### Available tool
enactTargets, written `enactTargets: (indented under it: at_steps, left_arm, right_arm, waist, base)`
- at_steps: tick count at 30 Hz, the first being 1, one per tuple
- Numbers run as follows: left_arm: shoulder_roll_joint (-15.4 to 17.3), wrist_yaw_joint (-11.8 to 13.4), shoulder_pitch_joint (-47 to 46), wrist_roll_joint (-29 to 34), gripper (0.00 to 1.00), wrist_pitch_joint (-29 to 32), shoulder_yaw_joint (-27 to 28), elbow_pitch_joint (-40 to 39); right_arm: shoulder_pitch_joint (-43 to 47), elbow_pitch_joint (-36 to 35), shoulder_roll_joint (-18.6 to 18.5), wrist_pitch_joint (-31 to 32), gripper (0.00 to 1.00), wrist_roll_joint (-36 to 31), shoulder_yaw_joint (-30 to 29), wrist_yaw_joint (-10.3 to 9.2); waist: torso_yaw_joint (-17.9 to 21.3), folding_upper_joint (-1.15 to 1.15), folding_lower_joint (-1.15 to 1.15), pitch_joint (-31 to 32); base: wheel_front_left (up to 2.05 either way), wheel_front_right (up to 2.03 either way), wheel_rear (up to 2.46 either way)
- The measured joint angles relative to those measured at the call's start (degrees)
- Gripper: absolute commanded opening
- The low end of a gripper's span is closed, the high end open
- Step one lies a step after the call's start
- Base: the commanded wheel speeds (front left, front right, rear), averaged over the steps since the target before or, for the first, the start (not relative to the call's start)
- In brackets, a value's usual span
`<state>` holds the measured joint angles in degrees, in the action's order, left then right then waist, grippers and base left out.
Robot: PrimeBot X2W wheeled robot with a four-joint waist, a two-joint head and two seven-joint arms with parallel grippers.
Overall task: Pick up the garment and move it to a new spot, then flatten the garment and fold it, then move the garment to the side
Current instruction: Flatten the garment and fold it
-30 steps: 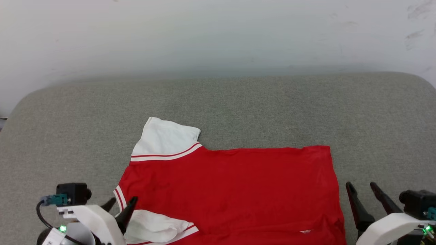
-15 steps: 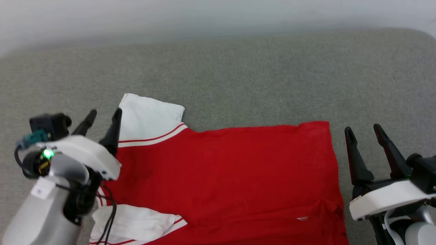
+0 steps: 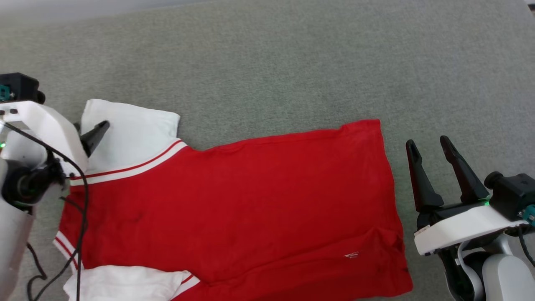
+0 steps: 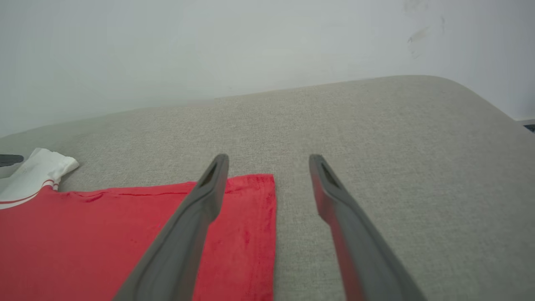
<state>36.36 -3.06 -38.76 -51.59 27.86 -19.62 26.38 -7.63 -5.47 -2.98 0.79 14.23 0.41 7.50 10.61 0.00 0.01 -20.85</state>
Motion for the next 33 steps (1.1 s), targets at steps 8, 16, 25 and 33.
enactTargets:
  at_steps: [8,16,25,33]
  left_arm:
    - [3.9,-0.2,-4.4,-2.7,1.00,11.7,-0.5,1.7]
    - [4.6,0.7,-7.2,-4.0,0.00,20.6,-2.6,2.3]
    - [2.3,1.5,-7.0,-1.6,0.00,16.2,-4.0,2.6]
    - [-0.9,1.5,-7.3,0.1,0.00,11.6,-5.0,-0.8]
  right_arm:
    - [-0.8,1.9,0.0,-0.8,1.00,2.0,0.5,0.00]
    - [-2.0,3.5,0.0,-0.4,1.00,4.3,0.6,0.00]
    - [-6.1,6.6,-0.5,13.3,1.00,8.8,2.2,0.01]
    - [-13.7,9.8,-5.0,30.8,1.00,11.4,1.9,0.00]
  waist:
    - [2.8,0.00,0.00,-3.5]
    - [4.1,0.00,-0.03,-5.6]
    - [3.6,0.00,-0.02,-5.3]
    - [0.2,0.00,-0.01,-4.2]
  base:
    - [0.00,0.00,0.00]
    - [0.00,0.00,0.00]
    - [0.00,0.00,0.00]
    - [0.00,0.00,0.00]
